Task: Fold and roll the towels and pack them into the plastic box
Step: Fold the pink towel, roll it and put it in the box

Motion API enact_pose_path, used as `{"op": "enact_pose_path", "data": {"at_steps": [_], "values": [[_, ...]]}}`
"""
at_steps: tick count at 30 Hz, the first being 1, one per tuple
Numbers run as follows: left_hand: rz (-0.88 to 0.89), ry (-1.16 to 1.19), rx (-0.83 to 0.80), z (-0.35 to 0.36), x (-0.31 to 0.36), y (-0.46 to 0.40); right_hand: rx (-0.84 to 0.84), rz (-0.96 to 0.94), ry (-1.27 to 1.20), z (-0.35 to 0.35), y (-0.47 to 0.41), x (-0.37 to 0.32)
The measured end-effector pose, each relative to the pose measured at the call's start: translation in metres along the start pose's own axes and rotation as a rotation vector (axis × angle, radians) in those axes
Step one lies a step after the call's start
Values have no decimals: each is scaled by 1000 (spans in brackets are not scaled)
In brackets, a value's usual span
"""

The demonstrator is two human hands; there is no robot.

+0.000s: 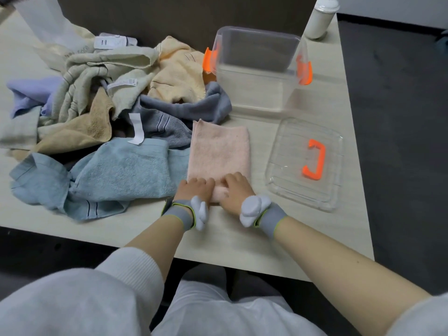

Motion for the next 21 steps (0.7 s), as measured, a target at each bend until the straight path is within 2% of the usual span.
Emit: {"op": "enact_pose_path", "data": {"at_steps": [2,4,7,9,10,12,15,16,17,19,21], "values": [[-48,60,-72,-4,-6,-5,278,-123,116,-17,11,-13],[-39,38,-91,-10,-3,-7,332,-177,196,-17,14,-16],[20,-82,164,-29,8,-1,117,-105,149,-12,-9,-6],[22,-114,226,-28,10,2,-7,9,63,-9,-24,4],[3,-111,200,-21,7,0,-43,44,47,-10,-26,6],[-57,-38,136,-13,-5,-9,11,19,62,-13,-21,4],[-86,41,-2,-12,-15,-21,235,-154,218,-17,-1,-15],[-76,25,-31,-12,-14,-23,177,-153,265,-12,0,-16],[-54,-3,-9,-18,-10,-22,235,-153,296,-15,-2,-15],[14,-95,138,-32,2,-16,218,-112,252,-19,-12,-9],[108,-218,361,-49,17,-8,84,-43,248,-15,-28,3]]}}
Point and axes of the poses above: each hand's wrist, its own y-axis away from the middle knuckle, its own z-axis out of the palm, x = y × z, the point moved 9 cm from there along -y, towards the middle knuckle, and after that the axes turned 10 degrees about y, right-handed, at the moved point
